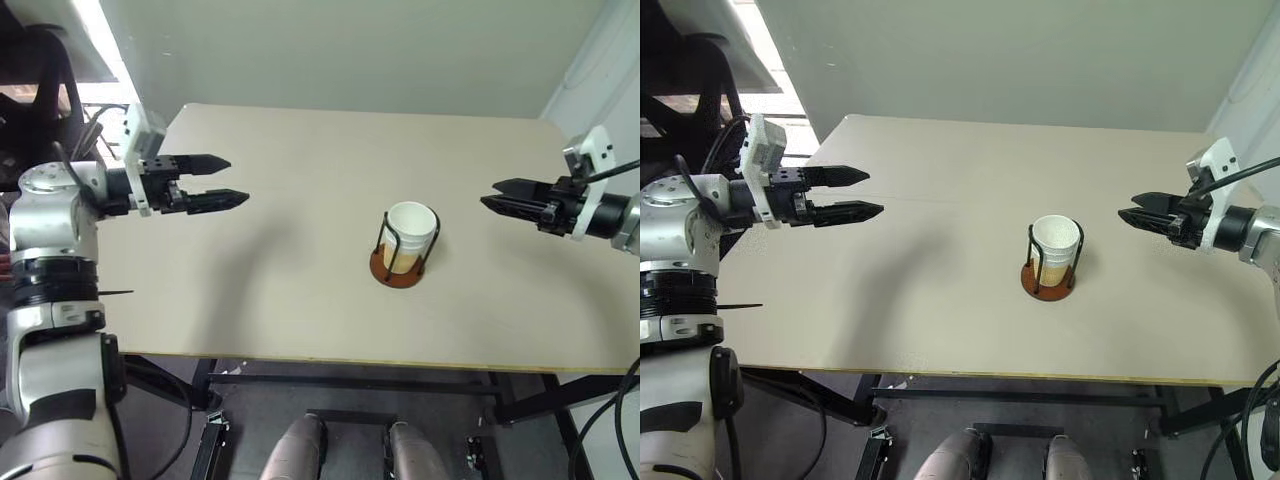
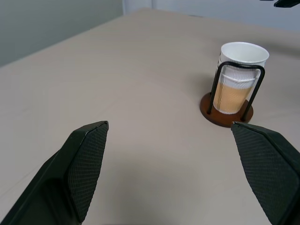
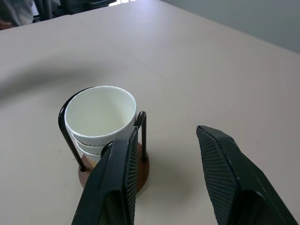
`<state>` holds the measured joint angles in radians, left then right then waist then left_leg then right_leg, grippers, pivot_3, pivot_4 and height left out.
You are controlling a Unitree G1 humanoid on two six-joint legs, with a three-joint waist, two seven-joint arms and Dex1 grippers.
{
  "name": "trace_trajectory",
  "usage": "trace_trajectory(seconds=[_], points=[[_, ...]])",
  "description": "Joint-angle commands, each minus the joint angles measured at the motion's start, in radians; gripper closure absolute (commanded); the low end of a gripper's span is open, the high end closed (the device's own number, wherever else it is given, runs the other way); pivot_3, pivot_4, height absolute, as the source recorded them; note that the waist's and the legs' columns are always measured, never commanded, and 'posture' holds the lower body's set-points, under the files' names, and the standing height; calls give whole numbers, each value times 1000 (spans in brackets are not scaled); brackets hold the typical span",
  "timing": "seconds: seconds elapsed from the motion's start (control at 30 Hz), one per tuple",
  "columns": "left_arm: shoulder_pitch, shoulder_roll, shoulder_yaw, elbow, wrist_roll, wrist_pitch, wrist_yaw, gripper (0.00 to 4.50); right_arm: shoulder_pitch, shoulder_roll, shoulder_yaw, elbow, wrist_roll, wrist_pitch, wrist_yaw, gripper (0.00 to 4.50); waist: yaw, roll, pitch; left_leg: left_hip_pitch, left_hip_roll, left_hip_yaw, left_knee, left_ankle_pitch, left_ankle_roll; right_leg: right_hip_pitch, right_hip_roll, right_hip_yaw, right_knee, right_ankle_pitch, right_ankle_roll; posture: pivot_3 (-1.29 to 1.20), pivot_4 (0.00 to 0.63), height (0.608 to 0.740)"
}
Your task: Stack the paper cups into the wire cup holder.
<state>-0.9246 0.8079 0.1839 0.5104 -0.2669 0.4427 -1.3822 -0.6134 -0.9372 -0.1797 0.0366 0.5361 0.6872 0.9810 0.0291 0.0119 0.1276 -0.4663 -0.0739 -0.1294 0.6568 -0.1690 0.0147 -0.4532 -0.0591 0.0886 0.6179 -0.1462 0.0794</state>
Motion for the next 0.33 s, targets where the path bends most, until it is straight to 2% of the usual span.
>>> trace_trajectory(seconds=[0.03, 0.2, 0.33], points=[[-13, 6, 28, -9, -45, -19, 27, 11, 19, 16, -30, -32, -16, -58, -19, 2562, -2, -1, -1, 1, 1, 0, -4, 2, -1, -1, 0, 0, -1, 1, -1, 0, 150, 740], [-11, -55, 17, 0, -57, -62, 103, 11, 33, 57, -28, -11, -42, -94, -52, 2562, -7, -1, -1, 10, 4, 0, -25, 12, -8, -2, 0, -1, -2, -1, 2, 0, 150, 740], [-15, -89, 20, 18, -62, -120, 142, 11, 39, 75, -40, -4, -53, -109, -77, 2562, -7, -1, -1, 10, 8, 0, -27, 13, -9, -2, 2, -3, -1, 0, 4, 0, 150, 740]])
